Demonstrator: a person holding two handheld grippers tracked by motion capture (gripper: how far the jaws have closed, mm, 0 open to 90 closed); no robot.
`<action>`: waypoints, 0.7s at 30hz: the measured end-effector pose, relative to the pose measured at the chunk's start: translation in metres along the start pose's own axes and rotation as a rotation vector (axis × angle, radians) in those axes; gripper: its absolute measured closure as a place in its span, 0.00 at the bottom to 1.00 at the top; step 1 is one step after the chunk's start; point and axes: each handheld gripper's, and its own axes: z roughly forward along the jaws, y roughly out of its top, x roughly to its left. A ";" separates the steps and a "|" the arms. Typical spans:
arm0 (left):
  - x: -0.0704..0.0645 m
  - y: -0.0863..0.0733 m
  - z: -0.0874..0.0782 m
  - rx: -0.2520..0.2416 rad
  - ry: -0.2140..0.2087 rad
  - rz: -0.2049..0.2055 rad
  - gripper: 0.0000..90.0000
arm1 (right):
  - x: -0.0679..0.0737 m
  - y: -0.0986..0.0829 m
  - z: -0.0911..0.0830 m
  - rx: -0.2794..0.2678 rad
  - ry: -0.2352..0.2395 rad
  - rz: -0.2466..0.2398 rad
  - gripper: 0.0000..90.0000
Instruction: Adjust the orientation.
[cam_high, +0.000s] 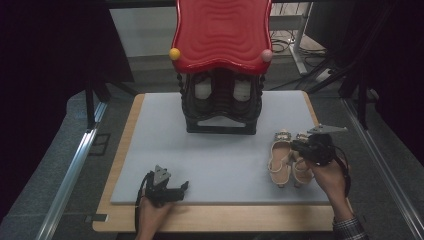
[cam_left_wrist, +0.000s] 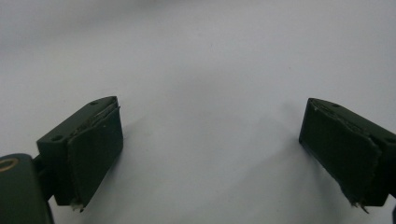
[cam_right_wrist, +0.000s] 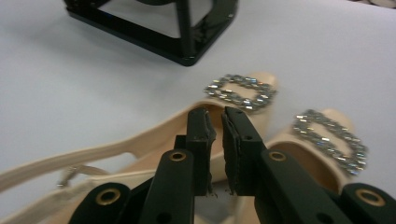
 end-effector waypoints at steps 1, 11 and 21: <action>0.000 0.000 0.000 0.000 0.000 0.000 0.07 | -0.003 -0.001 0.000 0.001 -0.012 0.000 0.88; 0.000 0.000 0.000 0.000 0.000 0.001 0.07 | -0.046 -0.022 0.006 0.034 -0.153 0.053 0.73; 0.000 0.000 0.000 -0.001 0.000 0.000 0.07 | -0.063 -0.045 0.018 0.081 -0.183 0.153 0.93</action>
